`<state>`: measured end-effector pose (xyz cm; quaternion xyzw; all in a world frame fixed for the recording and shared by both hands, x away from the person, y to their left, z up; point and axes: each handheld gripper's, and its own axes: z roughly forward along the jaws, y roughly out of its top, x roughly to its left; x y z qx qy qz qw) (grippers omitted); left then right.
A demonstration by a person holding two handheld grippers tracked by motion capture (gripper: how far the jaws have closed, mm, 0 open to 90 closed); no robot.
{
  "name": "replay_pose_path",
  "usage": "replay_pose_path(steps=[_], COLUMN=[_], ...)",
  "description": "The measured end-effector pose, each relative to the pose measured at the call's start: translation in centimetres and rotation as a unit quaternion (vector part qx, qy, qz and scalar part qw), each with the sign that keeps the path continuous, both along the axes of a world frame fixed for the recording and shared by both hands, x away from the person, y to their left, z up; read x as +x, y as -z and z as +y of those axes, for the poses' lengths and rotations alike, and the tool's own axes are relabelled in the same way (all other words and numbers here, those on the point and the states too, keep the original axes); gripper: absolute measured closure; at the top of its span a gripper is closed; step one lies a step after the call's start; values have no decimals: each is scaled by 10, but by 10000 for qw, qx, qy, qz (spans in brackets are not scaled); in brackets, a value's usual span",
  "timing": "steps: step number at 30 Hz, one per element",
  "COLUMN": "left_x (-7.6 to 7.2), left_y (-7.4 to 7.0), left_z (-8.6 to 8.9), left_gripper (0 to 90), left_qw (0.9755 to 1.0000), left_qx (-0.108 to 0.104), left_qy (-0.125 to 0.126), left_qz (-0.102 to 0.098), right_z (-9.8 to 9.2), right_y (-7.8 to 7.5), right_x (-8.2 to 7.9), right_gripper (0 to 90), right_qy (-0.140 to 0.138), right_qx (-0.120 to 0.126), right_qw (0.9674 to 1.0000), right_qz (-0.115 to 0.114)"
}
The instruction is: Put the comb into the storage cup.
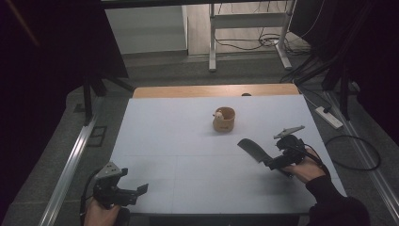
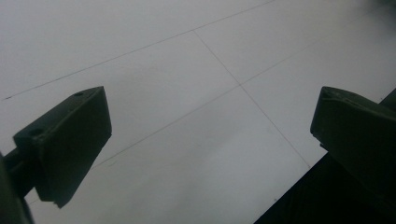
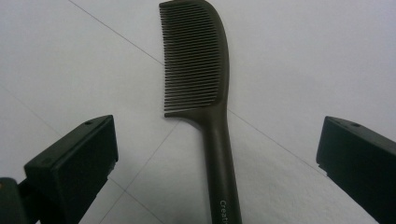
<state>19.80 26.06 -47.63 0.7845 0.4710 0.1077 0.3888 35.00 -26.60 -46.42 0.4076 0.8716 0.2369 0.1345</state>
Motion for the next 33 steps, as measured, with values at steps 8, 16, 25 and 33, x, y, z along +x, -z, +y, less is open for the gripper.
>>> replay_pose_path(steps=[8,16,25,33], left_x=[0,0,0,0], left_y=[0,0,0,0], left_z=[0,0,0,0], left_gripper=[0,0,0,0], left_qw=[10000,10000,10000,10000], left_qx=[-3,-13,-19,-14], left_qy=[1,3,8,11], left_qz=[-2,-7,-5,-4], right_z=[0,-1,-1,-2], right_y=[8,23,38,46], right_x=[4,7,8,11], right_gripper=[0,0,0,0], right_qy=[17,13,-152,-166], right_qx=[-134,-328,-506,-552], right_qw=[9999,9993,9980,9967], right_qz=[81,199,350,578])
